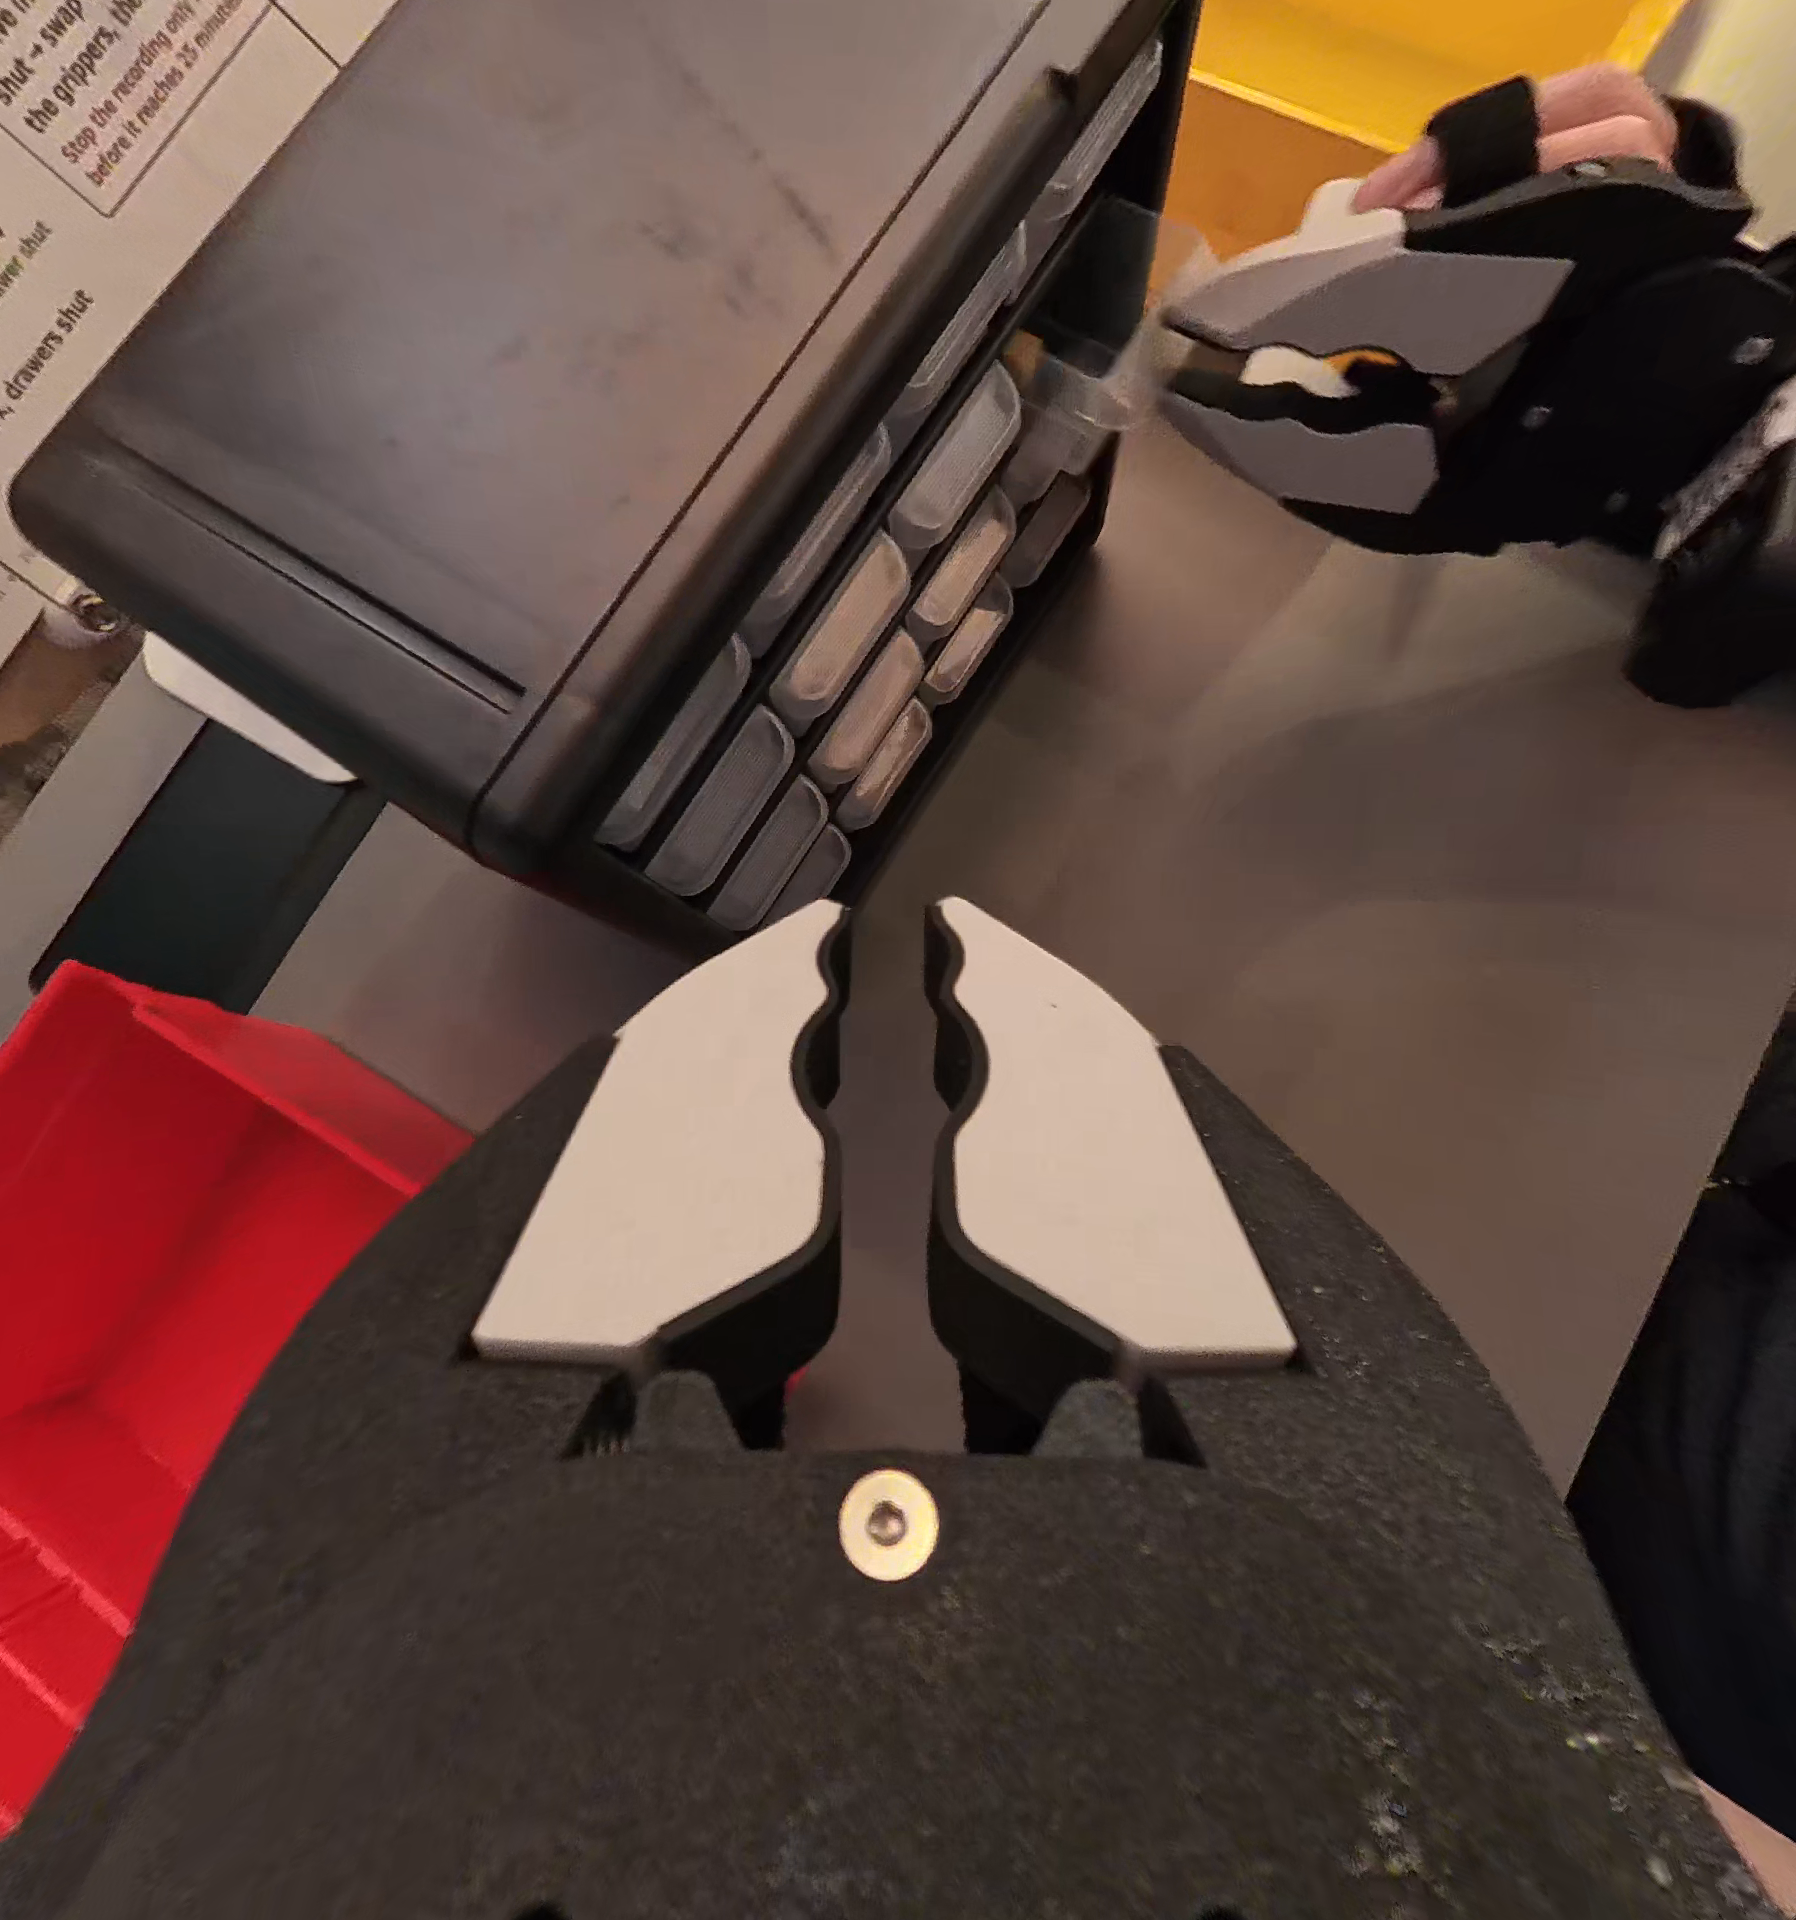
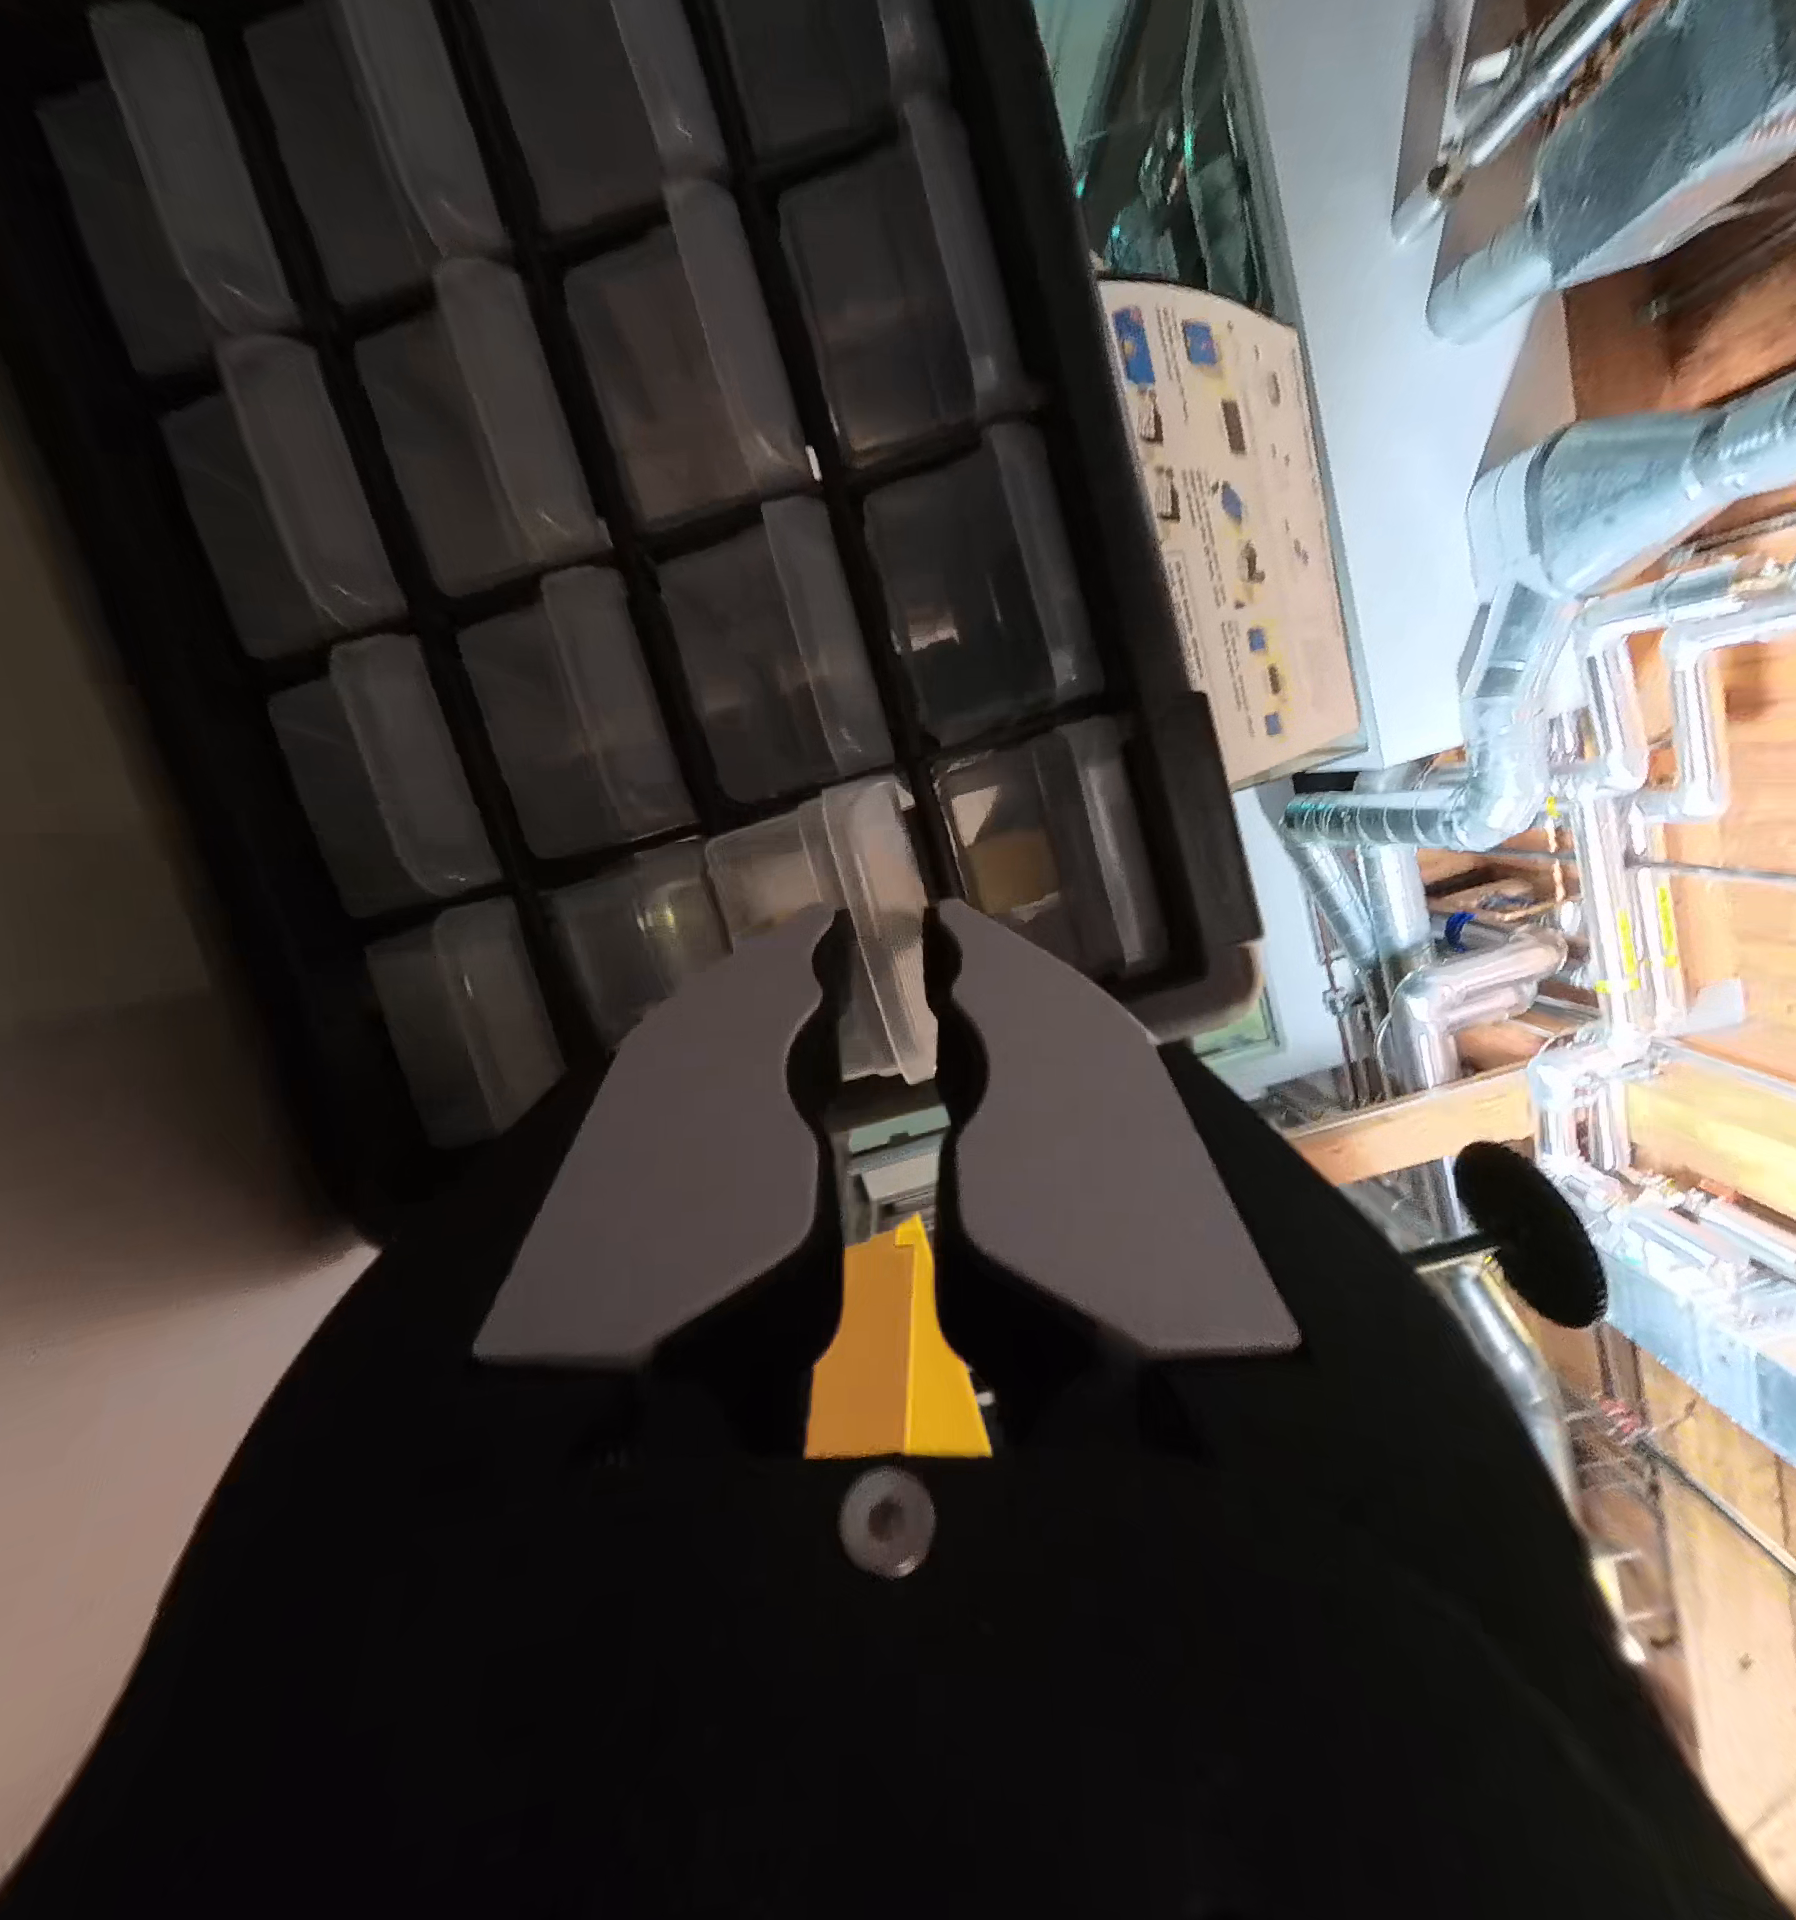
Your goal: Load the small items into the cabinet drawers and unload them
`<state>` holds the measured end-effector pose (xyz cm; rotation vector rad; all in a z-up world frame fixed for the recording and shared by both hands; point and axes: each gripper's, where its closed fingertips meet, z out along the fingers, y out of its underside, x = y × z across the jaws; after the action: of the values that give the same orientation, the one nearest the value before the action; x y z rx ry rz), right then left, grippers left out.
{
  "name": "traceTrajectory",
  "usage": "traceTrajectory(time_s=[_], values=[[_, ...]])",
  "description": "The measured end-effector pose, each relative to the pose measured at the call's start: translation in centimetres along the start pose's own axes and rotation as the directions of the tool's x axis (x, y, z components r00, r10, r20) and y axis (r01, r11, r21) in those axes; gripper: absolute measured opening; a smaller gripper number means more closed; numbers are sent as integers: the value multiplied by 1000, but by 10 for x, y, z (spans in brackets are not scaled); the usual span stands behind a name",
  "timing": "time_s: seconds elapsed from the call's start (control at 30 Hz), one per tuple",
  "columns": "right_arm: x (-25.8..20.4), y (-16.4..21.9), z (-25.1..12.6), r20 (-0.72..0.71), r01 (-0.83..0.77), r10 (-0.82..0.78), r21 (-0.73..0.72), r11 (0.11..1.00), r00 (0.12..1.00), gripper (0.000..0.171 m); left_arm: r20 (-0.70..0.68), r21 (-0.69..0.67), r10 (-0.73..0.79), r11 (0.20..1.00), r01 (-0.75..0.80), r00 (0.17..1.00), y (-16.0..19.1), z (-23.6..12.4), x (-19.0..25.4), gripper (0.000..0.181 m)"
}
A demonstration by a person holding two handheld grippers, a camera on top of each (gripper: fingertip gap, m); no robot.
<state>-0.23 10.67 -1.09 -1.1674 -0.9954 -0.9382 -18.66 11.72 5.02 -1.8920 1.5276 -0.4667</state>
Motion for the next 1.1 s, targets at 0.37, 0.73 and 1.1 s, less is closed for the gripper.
traceTrajectory(time_s=[0.37,0.73,1.1], values=[[-2,10,22,-30,-53,51,-81,995,998,23,-27,43,-21,999,22,999,5,-11,-8,13],[-50,15,19,105,20,-8,-113,993,994,22,-3,49,-64,997,64,998,12,-17,-22,14],[-43,12,8,61,34,-26,-138,990,998,13,14,16,-66,998,66,998,22,-17,-28,15]])
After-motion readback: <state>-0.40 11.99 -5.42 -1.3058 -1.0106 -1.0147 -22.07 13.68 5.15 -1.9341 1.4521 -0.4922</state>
